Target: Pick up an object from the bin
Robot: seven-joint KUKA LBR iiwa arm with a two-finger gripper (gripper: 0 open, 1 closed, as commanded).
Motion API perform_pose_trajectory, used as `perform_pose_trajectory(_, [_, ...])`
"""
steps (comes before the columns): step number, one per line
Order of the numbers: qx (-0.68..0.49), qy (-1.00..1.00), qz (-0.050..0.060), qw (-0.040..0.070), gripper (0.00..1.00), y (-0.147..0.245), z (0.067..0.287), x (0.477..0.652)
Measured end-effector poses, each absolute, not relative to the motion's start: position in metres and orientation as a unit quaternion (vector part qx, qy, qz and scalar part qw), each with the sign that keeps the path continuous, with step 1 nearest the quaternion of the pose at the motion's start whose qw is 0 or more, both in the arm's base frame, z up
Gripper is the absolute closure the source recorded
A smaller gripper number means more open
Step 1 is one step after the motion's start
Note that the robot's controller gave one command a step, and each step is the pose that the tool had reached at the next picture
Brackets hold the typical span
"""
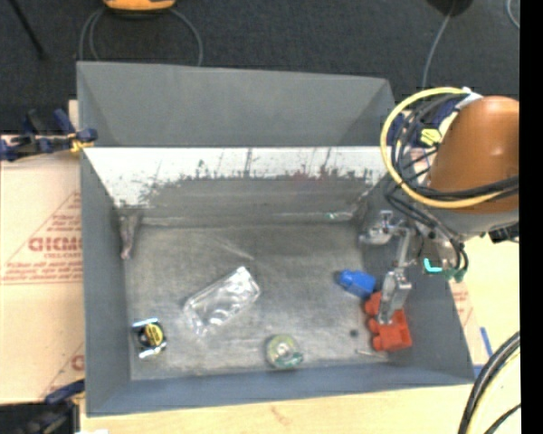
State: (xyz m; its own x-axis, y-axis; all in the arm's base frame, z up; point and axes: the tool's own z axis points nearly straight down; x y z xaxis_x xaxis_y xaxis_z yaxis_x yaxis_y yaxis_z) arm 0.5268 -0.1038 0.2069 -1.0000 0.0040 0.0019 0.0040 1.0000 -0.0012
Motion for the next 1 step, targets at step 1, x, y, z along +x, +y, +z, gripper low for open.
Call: perform_pose_trajectory(1, [0.040,-0.999,-0.003,-0.001,0.00,-0.1609,0.1069,0.5550])
